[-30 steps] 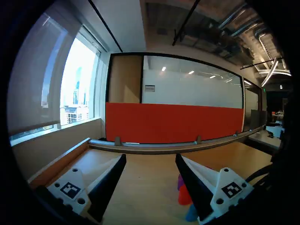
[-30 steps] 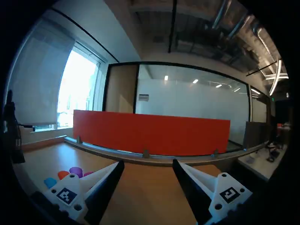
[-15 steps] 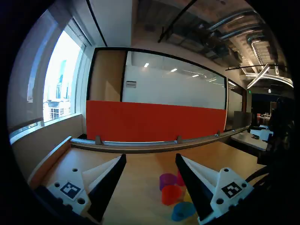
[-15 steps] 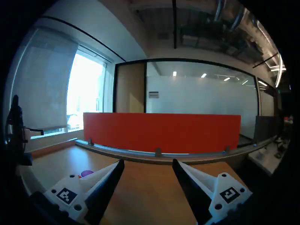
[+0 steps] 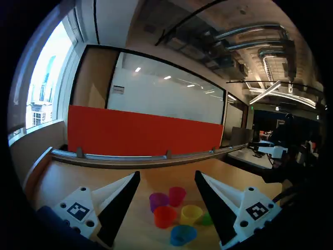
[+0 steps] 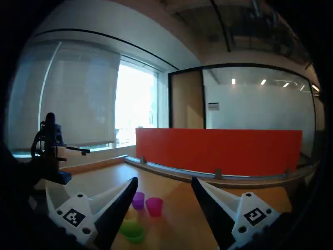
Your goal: Pour water
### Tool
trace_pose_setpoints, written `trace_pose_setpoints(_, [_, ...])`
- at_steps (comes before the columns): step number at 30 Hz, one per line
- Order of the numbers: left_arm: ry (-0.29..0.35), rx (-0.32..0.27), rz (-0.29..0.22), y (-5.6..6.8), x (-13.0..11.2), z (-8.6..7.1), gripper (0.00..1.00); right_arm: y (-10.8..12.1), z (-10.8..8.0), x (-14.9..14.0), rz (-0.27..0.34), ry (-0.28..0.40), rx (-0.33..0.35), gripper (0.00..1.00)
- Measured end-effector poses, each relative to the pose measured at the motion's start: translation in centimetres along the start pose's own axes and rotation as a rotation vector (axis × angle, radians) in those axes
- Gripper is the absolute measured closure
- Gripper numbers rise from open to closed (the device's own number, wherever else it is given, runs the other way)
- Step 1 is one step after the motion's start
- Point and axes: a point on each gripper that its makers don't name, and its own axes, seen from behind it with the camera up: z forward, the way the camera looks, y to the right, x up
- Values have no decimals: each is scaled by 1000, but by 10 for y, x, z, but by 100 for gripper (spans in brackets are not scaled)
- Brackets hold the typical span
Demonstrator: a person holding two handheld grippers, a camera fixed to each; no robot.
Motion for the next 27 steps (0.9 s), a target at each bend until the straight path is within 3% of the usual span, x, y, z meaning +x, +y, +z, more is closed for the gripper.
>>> trace_pose_setpoints(8, [-43, -72, 79, 14, -8, 0, 2, -19, 6, -13, -32, -63, 74, 1])
trace_pose_setpoints(17, [-172, -114, 154, 12, -47, -1, 2, -43, 9, -39, -60, -183, 178, 1])
trace_pose_setpoints(27, [-304, -171, 201, 16, -88, 1, 2, -50, 13, -62, -73, -272, 227, 1])
